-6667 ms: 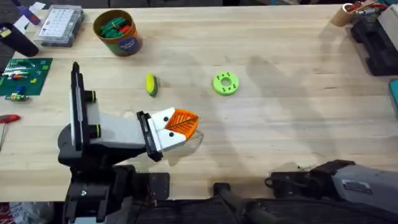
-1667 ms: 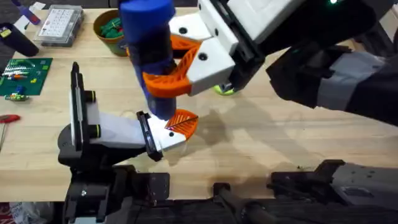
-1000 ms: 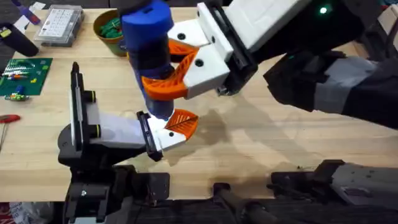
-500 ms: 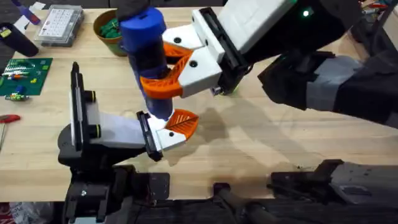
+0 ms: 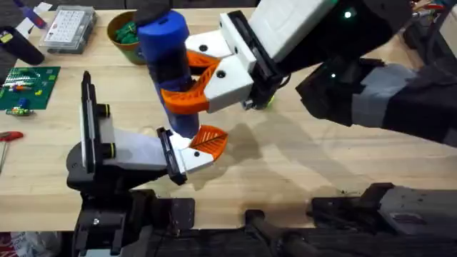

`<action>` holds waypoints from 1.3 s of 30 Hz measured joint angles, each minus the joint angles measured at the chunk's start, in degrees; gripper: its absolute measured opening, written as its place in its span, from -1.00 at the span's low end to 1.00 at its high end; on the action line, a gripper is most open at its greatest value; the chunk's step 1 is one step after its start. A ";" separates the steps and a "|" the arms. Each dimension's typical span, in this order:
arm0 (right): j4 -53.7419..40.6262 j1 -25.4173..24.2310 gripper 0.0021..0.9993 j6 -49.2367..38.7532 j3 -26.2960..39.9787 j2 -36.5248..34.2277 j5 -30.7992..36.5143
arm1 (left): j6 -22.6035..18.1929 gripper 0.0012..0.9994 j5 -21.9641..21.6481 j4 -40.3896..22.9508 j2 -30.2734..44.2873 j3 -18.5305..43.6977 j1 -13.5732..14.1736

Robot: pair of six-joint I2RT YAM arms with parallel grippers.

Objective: Pick up the gripper from the table and insert it into the empty holder that is missing its gripper. Then pick up a screw, insert it into the mounting hole, and use the screwdriver to tighten it. Finally, clean up the table by picking up the vegetable and placing it into the bucket.

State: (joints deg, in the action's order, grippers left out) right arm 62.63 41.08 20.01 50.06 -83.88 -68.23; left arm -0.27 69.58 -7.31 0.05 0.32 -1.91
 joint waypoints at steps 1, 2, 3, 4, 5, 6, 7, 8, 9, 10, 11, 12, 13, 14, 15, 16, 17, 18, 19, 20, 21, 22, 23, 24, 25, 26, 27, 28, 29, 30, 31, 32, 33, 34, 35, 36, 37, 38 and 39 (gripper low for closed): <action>-0.40 0.00 -0.98 -0.24 0.00 0.00 -0.01 | 0.00 -0.99 0.00 0.00 -0.01 0.00 0.00; -0.60 0.00 -0.98 -0.42 0.00 0.00 -0.01 | 0.00 -0.99 0.01 0.00 -0.01 0.00 0.00; -0.68 0.00 -0.98 -0.58 0.00 0.00 0.00 | 0.00 -0.99 0.01 0.00 0.00 0.00 0.00; -0.70 0.00 -0.98 -0.75 0.00 0.00 0.00 | 0.00 -0.99 0.00 0.00 0.01 0.00 0.00; -0.71 0.00 -0.98 -0.83 0.00 0.00 0.00 | 0.00 -0.99 0.00 0.00 -0.01 0.00 0.00; -0.72 0.00 -0.98 -0.88 0.00 0.00 0.00 | 0.00 -0.99 0.00 0.00 -0.01 0.00 0.00; -0.72 0.00 -0.98 -0.96 0.00 0.00 0.00 | 0.00 -0.99 0.01 0.00 -0.01 0.00 0.00; -0.72 0.00 -0.98 -1.02 0.00 0.00 0.00 | 0.00 -0.99 0.01 0.00 0.00 0.00 0.00; -0.79 0.00 -0.98 -1.11 0.00 0.00 0.00 | 0.00 -0.99 0.00 0.00 -0.01 0.00 0.00; -0.92 0.00 -0.98 -1.23 0.00 0.00 0.00 | 0.00 -0.99 0.00 0.00 -0.01 0.00 0.00; -1.04 0.00 -0.98 -1.37 0.00 0.00 0.00 | 0.00 -0.99 0.00 0.00 -0.01 0.00 0.00; -1.19 0.00 -0.98 -1.58 0.00 0.00 0.00 | 0.00 -0.99 0.00 0.00 -0.01 0.00 0.00; -1.34 0.00 -0.98 -1.77 0.00 0.00 0.00 | 0.00 -0.99 0.01 0.00 -0.01 0.00 0.00; -1.45 0.00 -0.98 -1.98 0.00 0.00 0.00 | 0.00 -0.99 0.02 0.00 -0.01 0.00 0.00; -1.50 0.00 -0.98 -2.11 0.00 0.00 0.00 | 0.00 -0.99 0.02 0.00 0.00 0.00 0.00; -1.51 0.00 -0.98 -2.23 0.00 0.00 0.00 | 0.00 -0.99 0.02 0.00 0.01 0.00 0.00; -1.51 0.00 -0.98 -2.34 0.00 0.00 0.00 | 0.00 -0.99 0.02 0.00 -0.01 0.00 0.00; -1.52 0.00 -0.98 -2.44 0.00 0.00 0.00 | 0.00 -0.99 0.01 0.00 -0.01 0.00 0.00; -1.61 0.00 -0.98 -2.51 0.00 0.00 0.00 | 0.00 -0.99 0.00 0.00 -0.01 0.00 0.00; -1.88 0.00 -0.98 -2.65 0.00 0.00 0.00 | 0.00 -0.99 0.00 0.00 0.00 0.00 0.00; -2.40 0.00 -0.98 -2.93 0.00 0.00 0.00 | 0.00 -0.99 0.01 0.00 0.01 0.00 0.00; -3.08 0.00 -0.98 -3.30 0.00 0.00 0.00 | 0.00 -0.99 0.01 0.00 0.01 0.00 0.00; -3.65 0.00 -0.98 -3.64 -0.01 -0.01 0.01 | 0.00 -0.99 0.01 0.00 0.01 0.00 0.00; -3.94 0.00 -0.98 -3.86 -0.03 -0.03 0.02 | 0.00 -0.99 0.02 0.00 0.00 0.00 0.00; -4.00 0.00 -0.98 -4.01 -0.06 -0.04 0.02 | 0.00 -0.99 0.01 0.00 0.00 0.00 0.00; -4.00 0.00 -0.98 -4.15 -0.07 -0.04 0.02 | 0.00 -0.99 0.01 0.00 -0.01 0.00 0.00; -4.00 0.00 -0.98 -4.24 -0.07 -0.04 0.02 | 0.00 -0.99 0.01 0.00 0.00 0.00 0.00; -4.00 0.00 -0.98 -4.27 -0.07 -0.04 0.02 | 0.00 -0.99 0.00 0.00 0.01 0.00 0.00; -4.00 0.00 -0.98 -4.35 -0.07 -0.04 0.01 | 0.00 -0.99 0.01 0.00 0.01 0.00 0.00; -4.00 0.00 -0.98 -4.44 -0.07 -0.04 0.01 | 0.00 -0.99 0.02 0.00 -0.01 0.00 0.00; -4.00 0.00 -0.98 -4.56 -0.07 -0.04 0.02 | 0.00 -0.99 0.02 0.00 0.00 0.00 0.00; -4.00 0.00 -0.98 -4.65 -0.08 -0.04 0.02 | 0.00 -0.99 0.01 0.00 -0.01 0.00 0.00; -4.00 0.00 -0.98 -4.70 -0.09 -0.04 0.02 | 0.00 -0.99 0.01 0.00 -0.01 0.00 0.00; -4.00 0.00 -0.98 -4.80 -0.09 -0.04 0.02 | 0.00 -0.99 0.01 0.00 0.00 0.00 0.00; -4.00 0.00 -0.98 -4.88 -0.09 -0.04 0.02 | 0.00 -0.99 0.00 0.00 0.00 0.00 0.00; -4.00 0.00 -0.98 -4.89 -0.09 -0.04 0.03 | 0.01 -0.99 0.00 0.00 0.00 0.00 0.00; -4.00 0.00 -0.98 -4.89 -0.09 -0.04 0.06 | 0.02 -0.99 0.00 0.00 0.01 0.00 0.00; -4.00 0.00 -0.98 -4.90 -0.09 -0.04 0.09 | 0.01 -0.99 0.00 0.00 0.00 0.00 0.00; -4.00 0.00 -0.98 -4.91 -0.09 -0.04 0.17 | 0.00 -0.99 0.00 0.00 -0.01 0.00 0.00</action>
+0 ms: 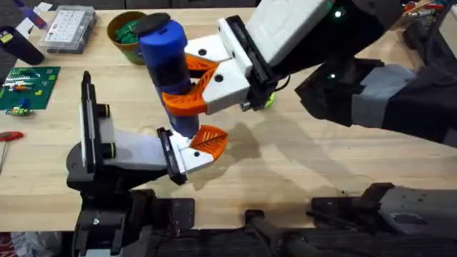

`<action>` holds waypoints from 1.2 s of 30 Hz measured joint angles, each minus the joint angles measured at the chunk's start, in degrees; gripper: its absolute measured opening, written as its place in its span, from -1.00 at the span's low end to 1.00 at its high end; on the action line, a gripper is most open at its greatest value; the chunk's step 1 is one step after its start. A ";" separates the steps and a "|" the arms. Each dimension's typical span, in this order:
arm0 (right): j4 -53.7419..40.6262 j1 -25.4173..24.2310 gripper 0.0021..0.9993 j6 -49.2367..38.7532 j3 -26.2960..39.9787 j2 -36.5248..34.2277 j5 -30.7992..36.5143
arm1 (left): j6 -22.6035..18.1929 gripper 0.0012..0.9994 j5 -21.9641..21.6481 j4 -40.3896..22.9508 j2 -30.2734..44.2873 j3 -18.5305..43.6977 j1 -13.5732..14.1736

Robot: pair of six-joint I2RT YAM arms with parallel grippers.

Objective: Pick up the gripper from the table and insert it into the empty holder that is missing its gripper. Then pick up a screw, insert it into the mounting hole, and use the screwdriver to tighten it. Finally, clean up the table by picking up the vegetable and placing it into the bucket.

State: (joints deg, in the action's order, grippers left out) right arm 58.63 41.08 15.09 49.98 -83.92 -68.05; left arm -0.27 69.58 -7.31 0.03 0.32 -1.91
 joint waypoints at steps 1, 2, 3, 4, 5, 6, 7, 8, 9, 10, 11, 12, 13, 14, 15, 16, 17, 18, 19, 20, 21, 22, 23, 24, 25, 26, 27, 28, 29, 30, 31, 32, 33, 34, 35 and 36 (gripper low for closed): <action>0.00 0.00 -0.98 0.00 0.00 0.00 0.10 | 0.01 -0.99 0.00 0.00 0.00 0.00 0.00; 0.00 0.00 -0.98 0.00 0.00 0.00 0.18 | 0.02 -0.99 0.00 0.00 0.00 0.00 0.00; 0.00 0.00 -0.98 0.00 0.00 0.00 0.28 | 0.01 -0.99 0.00 0.00 0.01 0.00 0.00; 0.00 0.00 -0.98 0.00 0.00 0.00 0.34 | 0.00 -0.99 0.00 0.00 0.02 0.00 0.00; 0.00 0.00 -0.98 0.00 0.00 0.00 0.37 | 0.01 -0.99 -0.01 0.00 0.01 0.00 0.00; 0.00 0.00 -0.98 0.00 0.00 0.00 0.43 | 0.01 -0.99 -0.02 0.00 0.00 0.00 0.00; 0.01 0.00 -0.98 -0.01 0.00 0.00 0.51 | 0.01 -0.99 -0.01 0.00 0.01 0.00 0.00; 0.01 0.00 -0.98 -0.10 0.00 0.00 0.60 | 0.02 -0.99 0.00 0.00 0.01 0.00 0.00; 0.00 0.00 -0.98 -0.15 0.00 0.00 0.70 | 0.02 -0.99 0.00 0.00 0.00 0.00 0.00; -0.01 0.00 -0.98 -0.17 0.00 0.00 0.76 | 0.01 -0.99 0.00 0.00 0.00 0.00 0.00; -0.05 0.00 -0.98 -0.17 0.00 0.00 0.77 | 0.01 -0.99 0.00 0.00 0.00 0.00 0.00; -0.11 0.00 -0.98 -0.17 0.00 0.00 0.79 | 0.01 -0.99 0.00 0.00 0.00 0.00 0.00; -0.18 0.00 -0.98 -0.17 0.00 0.00 0.84 | 0.01 -0.99 0.00 0.00 0.00 0.00 0.00; -0.24 0.00 -0.98 -0.17 0.00 0.00 0.90 | 0.02 -0.99 0.00 0.00 0.00 0.00 0.00; -0.27 0.00 -0.98 -0.17 0.00 0.00 0.95 | 0.02 -0.99 0.00 0.00 0.00 0.00 0.00; -0.29 0.00 -0.98 -0.17 0.00 0.00 0.96 | 0.01 -0.99 0.00 0.00 0.00 0.00 0.00; -0.33 0.00 -0.98 -0.17 0.00 0.00 0.96 | 0.00 -0.99 0.00 0.00 0.00 0.00 0.00; -0.36 0.00 -0.98 -0.17 0.00 0.00 0.96 | 0.00 -0.99 0.00 0.00 0.00 0.00 0.00; -0.38 0.00 -0.98 -0.17 0.00 0.00 0.96 | 0.00 -0.99 0.01 0.00 0.01 0.00 0.00; -0.39 0.00 -0.98 -0.17 0.00 0.00 0.96 | 0.00 -0.99 0.02 0.00 0.02 0.00 0.00; -0.39 0.00 -0.98 -0.16 0.00 0.00 0.96 | 0.00 -0.99 0.02 0.00 0.01 0.00 0.00; -0.39 0.00 -0.98 -0.15 0.00 0.00 0.96 | 0.00 -0.99 0.02 0.00 0.00 0.00 0.00; -0.39 0.00 -0.98 -0.15 0.00 0.00 0.96 | 0.00 -0.99 0.02 0.00 0.01 0.00 0.00; -0.39 0.00 -0.98 -0.15 0.00 0.00 0.96 | 0.00 -0.99 0.02 0.00 0.02 0.00 0.00; -0.39 0.00 -0.98 -0.15 0.00 0.00 0.96 | 0.00 -0.99 0.02 0.00 0.01 0.00 0.00; -0.35 0.00 -0.98 -0.12 0.00 0.00 0.95 | 0.00 -0.99 0.01 0.00 0.01 0.00 0.00; -0.22 0.00 -0.98 -0.03 0.00 0.00 0.94 | 0.00 -0.99 0.01 0.00 0.01 0.00 0.00; 0.11 0.00 -0.98 0.07 0.00 0.00 0.92 | 0.00 -0.99 0.01 0.00 0.00 0.00 0.00; 0.75 0.00 -0.98 0.18 0.00 0.00 0.83 | 0.00 -0.99 0.01 0.00 0.00 0.00 0.00; 1.54 0.00 -0.98 0.28 0.00 0.00 0.70 | 0.00 -0.99 0.01 0.00 0.00 0.00 0.00; 2.32 0.00 -0.98 0.31 0.00 0.00 0.59 | 0.00 -0.99 0.00 0.00 0.01 0.00 0.00; 2.92 0.00 -0.98 0.39 0.00 0.00 0.50 | 0.00 -0.99 0.00 0.00 0.01 0.00 0.00; 3.27 0.00 -0.98 0.63 0.00 0.00 0.42 | 0.00 -0.99 0.00 0.00 0.00 0.00 0.00; 3.45 0.00 -0.98 0.95 0.00 0.00 0.30 | 0.00 -0.99 0.00 0.00 0.01 0.00 0.00; 3.55 0.00 -0.98 1.18 0.00 0.00 0.21 | 0.00 -0.99 0.00 0.00 0.02 0.00 0.00; 3.56 0.00 -0.98 1.31 0.00 0.00 0.20 | 0.00 -0.99 0.00 0.00 0.02 0.00 0.00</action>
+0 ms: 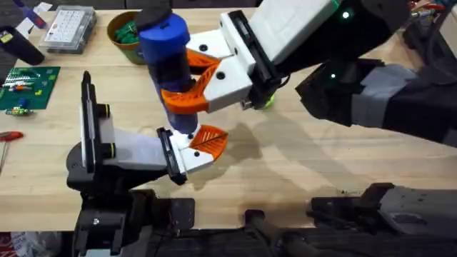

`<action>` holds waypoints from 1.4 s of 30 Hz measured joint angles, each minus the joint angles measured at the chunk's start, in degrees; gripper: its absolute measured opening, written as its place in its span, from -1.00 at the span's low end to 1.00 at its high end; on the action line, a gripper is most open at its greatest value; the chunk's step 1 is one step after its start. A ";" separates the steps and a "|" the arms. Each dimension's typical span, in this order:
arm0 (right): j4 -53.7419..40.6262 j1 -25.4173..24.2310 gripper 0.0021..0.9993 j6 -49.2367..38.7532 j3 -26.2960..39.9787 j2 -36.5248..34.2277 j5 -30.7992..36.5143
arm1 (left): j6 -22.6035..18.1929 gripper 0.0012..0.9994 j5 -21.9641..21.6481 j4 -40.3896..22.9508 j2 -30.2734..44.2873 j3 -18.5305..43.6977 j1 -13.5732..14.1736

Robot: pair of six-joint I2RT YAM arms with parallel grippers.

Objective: Pick up the gripper from the table and insert it into the empty holder that is missing its gripper. Then pick up a screw, insert it into the mounting hole, and use the screwdriver to tighten it. Finally, clean up the table by picking up the vegetable and placing it into the bucket.

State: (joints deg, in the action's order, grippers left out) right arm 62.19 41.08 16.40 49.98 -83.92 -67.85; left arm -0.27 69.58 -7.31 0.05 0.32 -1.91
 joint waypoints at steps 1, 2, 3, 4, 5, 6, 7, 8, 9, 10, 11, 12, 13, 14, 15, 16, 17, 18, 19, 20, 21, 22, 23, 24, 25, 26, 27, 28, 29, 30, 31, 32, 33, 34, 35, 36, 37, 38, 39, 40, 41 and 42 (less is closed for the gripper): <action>0.00 0.00 -0.98 0.14 0.00 0.00 -0.04 | 0.00 -0.99 0.00 0.00 -0.01 0.00 0.00; -0.02 0.00 -0.98 0.23 0.00 0.00 -0.12 | 0.00 -0.99 0.00 0.00 -0.01 0.00 0.00; -0.07 0.00 -0.98 0.31 0.00 0.00 -0.17 | 0.00 -0.99 0.00 0.00 -0.01 0.00 0.00; -0.17 0.00 -0.98 0.33 0.00 0.00 -0.20 | 0.00 -0.99 0.00 0.00 -0.01 0.00 0.00; -0.34 0.00 -0.98 0.33 0.00 0.00 -0.21 | 0.00 -0.99 0.00 0.00 0.00 0.00 0.00; -0.60 0.00 -0.98 0.33 0.00 0.00 -0.24 | 0.00 -0.99 0.00 0.00 -0.01 0.00 0.00; -0.89 0.00 -0.98 0.33 0.00 0.00 -0.30 | 0.00 -0.99 0.00 0.00 -0.01 0.00 0.00; -1.22 0.00 -0.98 0.33 0.00 0.00 -0.37 | 0.00 -0.99 0.00 0.00 -0.01 0.00 0.00; -1.54 0.00 -0.98 0.33 0.00 0.00 -0.39 | 0.00 -0.99 0.00 0.00 -0.02 0.00 0.00; -1.81 0.00 -0.98 0.32 0.00 0.00 -0.39 | 0.00 -0.99 0.00 0.00 -0.01 0.00 0.00; -2.10 0.00 -0.98 0.31 0.00 0.00 -0.37 | 0.00 -0.99 0.00 0.00 -0.01 0.00 0.00; -2.31 0.00 -0.98 0.32 0.00 0.00 -0.37 | 0.00 -0.99 0.00 0.00 -0.01 0.00 0.00; -2.41 0.00 -0.98 0.30 0.00 0.00 -0.37 | 0.00 -0.99 0.00 0.00 -0.01 0.00 0.00; -2.47 0.00 -0.98 0.30 0.00 0.00 -0.37 | 0.00 -0.99 0.00 0.00 -0.02 0.00 0.00; -2.49 0.00 -0.98 0.30 0.00 0.00 -0.37 | 0.00 -0.99 0.00 0.00 -0.01 0.00 0.00; -2.51 0.00 -0.98 0.30 0.00 0.00 -0.37 | 0.00 -0.99 0.01 0.00 0.00 0.00 0.00; -2.58 0.00 -0.98 0.30 0.00 0.00 -0.37 | 0.00 -0.99 0.02 0.00 0.00 0.00 0.00; -2.68 0.00 -0.98 0.28 0.00 0.00 -0.37 | 0.00 -0.99 0.02 0.00 -0.01 0.00 0.00; -2.86 0.00 -0.98 0.24 0.00 0.00 -0.37 | 0.00 -0.99 0.01 0.00 -0.02 0.00 0.00; -3.22 0.00 -0.98 0.08 0.00 0.00 -0.36 | 0.01 -0.99 0.01 0.00 -0.02 0.00 0.00; -3.48 0.00 -0.98 -0.06 0.00 0.00 -0.34 | 0.02 -0.99 0.02 0.00 -0.02 0.00 0.00; -3.65 0.00 -0.98 -0.14 0.00 0.00 -0.33 | 0.02 -0.99 0.01 0.00 -0.02 0.00 0.00; -3.70 0.00 -0.98 -0.21 0.00 0.00 -0.34 | 0.01 -0.99 0.00 0.00 -0.02 0.00 0.00; -3.74 0.00 -0.98 -0.22 0.00 0.00 -0.35 | 0.00 -0.99 0.01 0.00 -0.02 0.00 0.00; -3.78 0.00 -0.98 -0.22 0.00 0.00 -0.35 | 0.01 -0.99 0.01 0.00 -0.02 0.00 0.00; -3.79 0.00 -0.98 -0.22 0.00 0.00 -0.34 | 0.01 -0.99 0.01 0.00 -0.01 0.00 0.00; -3.81 0.00 -0.98 -0.22 0.00 0.00 -0.33 | 0.00 -0.99 0.02 0.00 -0.01 0.00 0.00; -3.82 0.00 -0.98 -0.23 0.00 0.00 -0.33 | 0.01 -0.99 0.02 0.00 -0.01 0.00 0.00; -3.83 0.00 -0.98 -0.26 0.00 0.00 -0.33 | 0.02 -0.99 0.02 0.00 0.00 0.00 0.00; -3.85 0.00 -0.98 -0.31 0.00 0.00 -0.33 | 0.01 -0.99 0.02 0.00 0.00 0.00 0.00; -3.85 0.00 -0.98 -0.34 0.00 0.00 -0.33 | 0.00 -0.99 0.02 0.00 -0.01 0.00 0.00; -3.85 0.00 -0.98 -0.37 0.00 0.00 -0.33 | 0.01 -0.99 0.02 0.00 -0.02 0.00 0.00; -3.86 0.00 -0.98 -0.37 0.00 0.00 -0.33 | 0.02 -0.99 0.02 0.00 -0.02 0.00 0.00; -3.89 0.00 -0.98 -0.37 0.00 0.00 -0.33 | 0.02 -0.99 0.02 0.00 -0.02 0.00 0.00; -3.89 0.00 -0.98 -0.37 0.00 0.00 -0.33 | 0.02 -0.99 0.02 0.00 -0.02 0.00 0.00; -3.89 0.00 -0.98 -0.37 0.00 0.00 -0.34 | 0.01 -0.99 0.02 0.00 -0.01 0.00 0.00; -3.90 0.00 -0.98 -0.37 0.00 0.00 -0.34 | 0.02 -0.99 0.02 0.00 -0.01 0.00 0.00; -3.91 0.00 -0.98 -0.37 0.00 0.00 -0.33 | 0.00 -0.99 0.02 0.00 -0.02 0.00 0.00; -3.91 0.00 -0.98 -0.37 0.00 0.00 -0.35 | 0.00 -0.99 0.02 0.00 -0.02 0.00 0.00; -3.91 0.00 -0.98 -0.37 0.00 0.00 -0.33 | 0.00 -0.99 0.02 0.00 -0.02 0.00 0.00; -3.91 0.00 -0.98 -0.37 0.00 0.00 -0.33 | 0.00 -0.99 0.02 0.00 0.00 0.00 0.00; -3.91 0.00 -0.98 -0.37 -0.01 0.00 -0.33 | 0.00 -0.99 0.02 0.00 -0.01 0.00 0.00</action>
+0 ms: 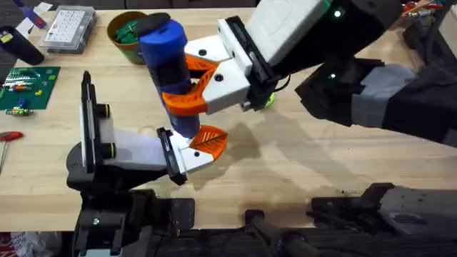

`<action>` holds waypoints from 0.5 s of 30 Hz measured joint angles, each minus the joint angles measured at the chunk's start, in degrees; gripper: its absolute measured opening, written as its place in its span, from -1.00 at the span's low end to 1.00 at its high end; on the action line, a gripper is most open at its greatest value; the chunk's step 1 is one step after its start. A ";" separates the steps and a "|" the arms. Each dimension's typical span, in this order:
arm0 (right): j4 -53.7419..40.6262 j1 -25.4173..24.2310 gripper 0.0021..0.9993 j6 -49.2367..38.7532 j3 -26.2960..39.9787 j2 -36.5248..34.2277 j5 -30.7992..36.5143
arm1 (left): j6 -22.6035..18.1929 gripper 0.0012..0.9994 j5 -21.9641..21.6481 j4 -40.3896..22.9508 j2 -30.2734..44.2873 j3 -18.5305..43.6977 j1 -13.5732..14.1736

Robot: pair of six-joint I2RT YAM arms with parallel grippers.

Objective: Pick up the gripper from the table and insert it into the empty holder that is missing its gripper. Then pick up a screw, insert it into the mounting hole, and use the screwdriver to tighten it. Finally, clean up the table by picking up the vegetable and placing it into the bucket.

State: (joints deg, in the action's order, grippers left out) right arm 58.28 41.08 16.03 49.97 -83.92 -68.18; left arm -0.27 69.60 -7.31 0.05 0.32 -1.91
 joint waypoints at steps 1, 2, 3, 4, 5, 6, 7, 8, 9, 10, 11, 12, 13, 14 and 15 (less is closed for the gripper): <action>0.00 0.00 -0.98 0.00 -0.01 0.00 0.00 | 0.00 -0.99 0.00 0.00 -0.01 0.00 0.00; 0.00 0.00 -0.98 0.00 -0.01 0.00 -0.01 | 0.01 -0.99 0.00 0.00 0.00 0.00 0.00; 0.00 0.00 -0.98 0.00 -0.01 0.00 -0.02 | 0.02 -0.99 0.00 0.00 -0.01 0.00 0.00; 0.00 0.00 -0.98 0.00 0.01 0.00 -0.02 | 0.01 -0.99 0.00 0.00 0.00 0.00 0.00; -0.01 0.00 -0.98 -0.01 0.01 0.00 -0.01 | 0.02 -0.99 0.00 0.00 -0.01 0.00 0.00; -0.06 0.00 -0.98 -0.02 0.01 0.00 -0.02 | 0.02 -0.99 0.00 0.00 -0.01 0.00 0.00; -0.11 0.00 -0.98 -0.01 0.01 0.00 -0.01 | 0.00 -0.99 0.00 0.00 -0.01 0.00 0.00; -0.25 0.00 -0.98 -0.02 0.01 0.00 -0.02 | 0.00 -0.99 0.00 0.00 -0.01 0.00 0.00; -0.47 0.00 -0.98 -0.03 0.01 0.00 0.00 | 0.00 -0.99 0.00 0.00 -0.01 0.00 0.00; -0.63 0.00 -0.98 -0.04 0.01 0.00 0.01 | 0.00 -0.99 0.01 0.00 -0.01 0.00 0.00; -0.79 0.00 -0.98 -0.04 0.01 -0.01 0.02 | 0.01 -0.99 0.02 0.00 -0.01 0.00 0.00; -0.87 0.00 -0.98 -0.05 0.01 -0.03 0.00 | 0.02 -0.99 0.02 0.00 -0.01 0.00 0.00; -0.87 0.00 -0.98 -0.07 0.01 -0.08 0.01 | 0.02 -0.99 0.02 0.00 0.01 0.00 0.00; -0.84 0.00 -0.98 -0.07 0.00 -0.14 0.02 | 0.02 -0.99 0.00 0.00 0.01 0.00 0.00; -0.72 0.00 -0.98 -0.07 -0.01 -0.19 0.02 | 0.02 -0.99 0.00 0.00 0.00 0.00 0.00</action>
State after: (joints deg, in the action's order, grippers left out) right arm 57.56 41.08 15.97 49.96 -84.10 -68.16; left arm -0.25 69.60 -7.31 0.05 0.32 -1.91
